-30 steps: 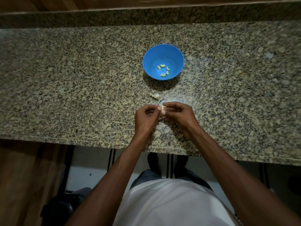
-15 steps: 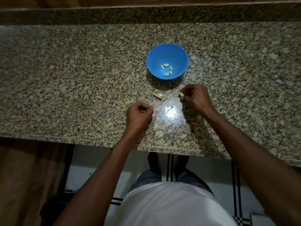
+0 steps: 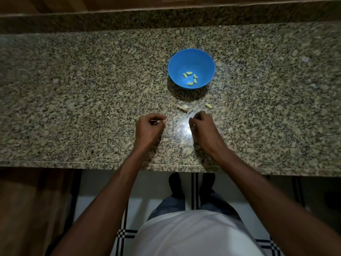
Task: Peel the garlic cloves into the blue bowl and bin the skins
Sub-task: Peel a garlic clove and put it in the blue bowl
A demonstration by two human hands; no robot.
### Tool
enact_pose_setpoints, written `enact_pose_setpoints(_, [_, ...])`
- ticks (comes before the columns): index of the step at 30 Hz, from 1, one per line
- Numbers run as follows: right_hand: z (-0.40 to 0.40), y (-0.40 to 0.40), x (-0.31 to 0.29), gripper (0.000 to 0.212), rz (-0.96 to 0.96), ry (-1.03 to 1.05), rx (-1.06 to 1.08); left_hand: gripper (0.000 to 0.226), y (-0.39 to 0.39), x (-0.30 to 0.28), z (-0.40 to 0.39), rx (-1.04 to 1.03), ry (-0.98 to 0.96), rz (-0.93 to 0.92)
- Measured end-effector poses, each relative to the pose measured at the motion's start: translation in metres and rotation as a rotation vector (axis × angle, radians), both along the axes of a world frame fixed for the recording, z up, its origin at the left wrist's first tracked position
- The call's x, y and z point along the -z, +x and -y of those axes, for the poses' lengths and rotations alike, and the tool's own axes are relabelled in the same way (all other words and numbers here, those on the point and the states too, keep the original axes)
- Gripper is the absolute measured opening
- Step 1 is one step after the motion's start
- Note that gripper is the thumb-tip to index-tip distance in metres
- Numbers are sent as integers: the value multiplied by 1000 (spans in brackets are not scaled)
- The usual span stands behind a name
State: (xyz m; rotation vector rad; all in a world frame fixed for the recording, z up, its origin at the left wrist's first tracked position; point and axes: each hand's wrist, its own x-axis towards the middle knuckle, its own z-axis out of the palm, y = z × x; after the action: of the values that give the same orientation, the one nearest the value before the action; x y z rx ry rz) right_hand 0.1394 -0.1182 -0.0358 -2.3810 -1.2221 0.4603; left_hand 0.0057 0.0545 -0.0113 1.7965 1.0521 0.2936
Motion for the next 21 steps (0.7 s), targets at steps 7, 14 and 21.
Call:
enact_pose_setpoints(7, [-3,-35,-24,24,47,58,-34,14,-13,5,-10,-47,1,45])
enact_pose_setpoints(14, [-52,-25,-27,15,156,28,-174,13,-18,6,-13,-43,-23,66])
enact_pose_setpoints(21, [18,-50,-11,19,159,72,-226,9,-23,15,-12,49,31,39])
